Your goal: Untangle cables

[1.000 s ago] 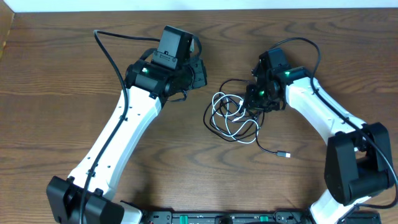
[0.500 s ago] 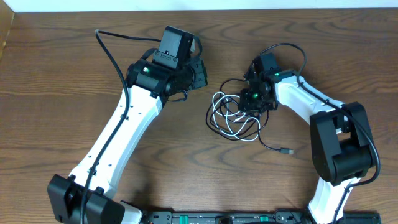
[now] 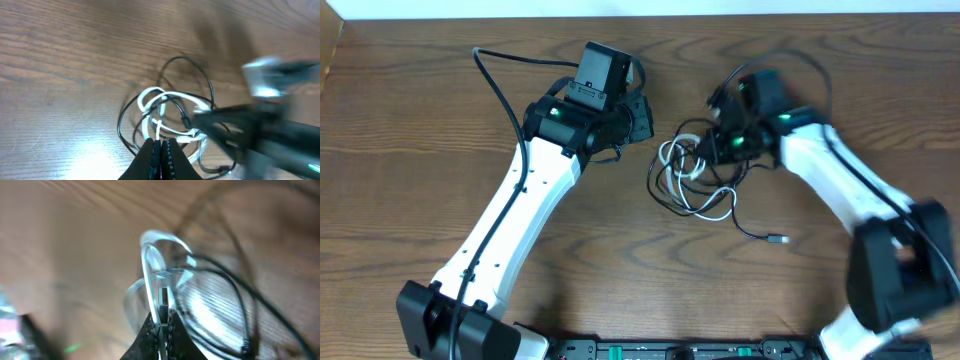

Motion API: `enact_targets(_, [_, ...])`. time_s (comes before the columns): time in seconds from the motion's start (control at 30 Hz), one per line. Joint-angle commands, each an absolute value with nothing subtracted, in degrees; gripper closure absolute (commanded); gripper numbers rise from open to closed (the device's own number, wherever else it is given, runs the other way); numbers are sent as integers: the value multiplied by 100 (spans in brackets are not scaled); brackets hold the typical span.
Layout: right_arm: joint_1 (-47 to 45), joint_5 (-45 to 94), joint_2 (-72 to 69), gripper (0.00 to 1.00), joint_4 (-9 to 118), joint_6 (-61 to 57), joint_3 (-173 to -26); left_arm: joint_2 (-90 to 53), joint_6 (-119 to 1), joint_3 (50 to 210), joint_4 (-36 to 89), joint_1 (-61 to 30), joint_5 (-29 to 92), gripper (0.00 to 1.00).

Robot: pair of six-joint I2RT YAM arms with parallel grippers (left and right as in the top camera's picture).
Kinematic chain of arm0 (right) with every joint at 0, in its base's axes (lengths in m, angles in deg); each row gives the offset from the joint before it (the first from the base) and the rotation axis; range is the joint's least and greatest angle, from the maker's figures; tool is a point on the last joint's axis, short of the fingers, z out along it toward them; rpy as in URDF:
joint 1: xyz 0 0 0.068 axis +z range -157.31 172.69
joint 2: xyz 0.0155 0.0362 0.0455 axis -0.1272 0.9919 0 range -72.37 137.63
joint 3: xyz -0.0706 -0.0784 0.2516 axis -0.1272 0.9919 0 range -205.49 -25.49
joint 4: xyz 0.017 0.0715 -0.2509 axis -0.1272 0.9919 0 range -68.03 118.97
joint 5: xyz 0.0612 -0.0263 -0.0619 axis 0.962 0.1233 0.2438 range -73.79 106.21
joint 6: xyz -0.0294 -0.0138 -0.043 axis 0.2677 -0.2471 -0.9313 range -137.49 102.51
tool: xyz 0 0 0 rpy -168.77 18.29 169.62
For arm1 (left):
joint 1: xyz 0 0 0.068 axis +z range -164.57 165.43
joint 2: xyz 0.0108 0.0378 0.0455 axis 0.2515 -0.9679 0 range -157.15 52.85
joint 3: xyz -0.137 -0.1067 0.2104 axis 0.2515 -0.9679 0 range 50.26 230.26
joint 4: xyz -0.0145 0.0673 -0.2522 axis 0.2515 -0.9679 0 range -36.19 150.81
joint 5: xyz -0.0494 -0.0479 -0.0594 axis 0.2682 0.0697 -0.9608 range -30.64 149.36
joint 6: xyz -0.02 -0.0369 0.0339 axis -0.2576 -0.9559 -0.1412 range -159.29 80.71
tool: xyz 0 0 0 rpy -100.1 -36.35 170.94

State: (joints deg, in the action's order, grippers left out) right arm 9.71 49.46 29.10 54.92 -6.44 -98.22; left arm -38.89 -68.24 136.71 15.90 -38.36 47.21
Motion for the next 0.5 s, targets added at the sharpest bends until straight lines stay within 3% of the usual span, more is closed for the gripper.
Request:
enact_targets(0.0, [794,5654,1868,99,5477,-655,-9971,-3942,-6891,13671,1614,-3836,4691,92])
enact_targets(0.17, [610,5936,1061,99,5477,-421,-9971,-3942,-6743,13673,1723,-3836,4446,92])
enact_targets(0.37, [538,6164,930,99,5566,-329,-9969,-3942,-5862,13673,2491,-3836,2628,92])
enact_targets(0.47, [514,6190,928,99,5625,-331,-9969,-3942,-5368,13673,2766,-3836,2110,85])
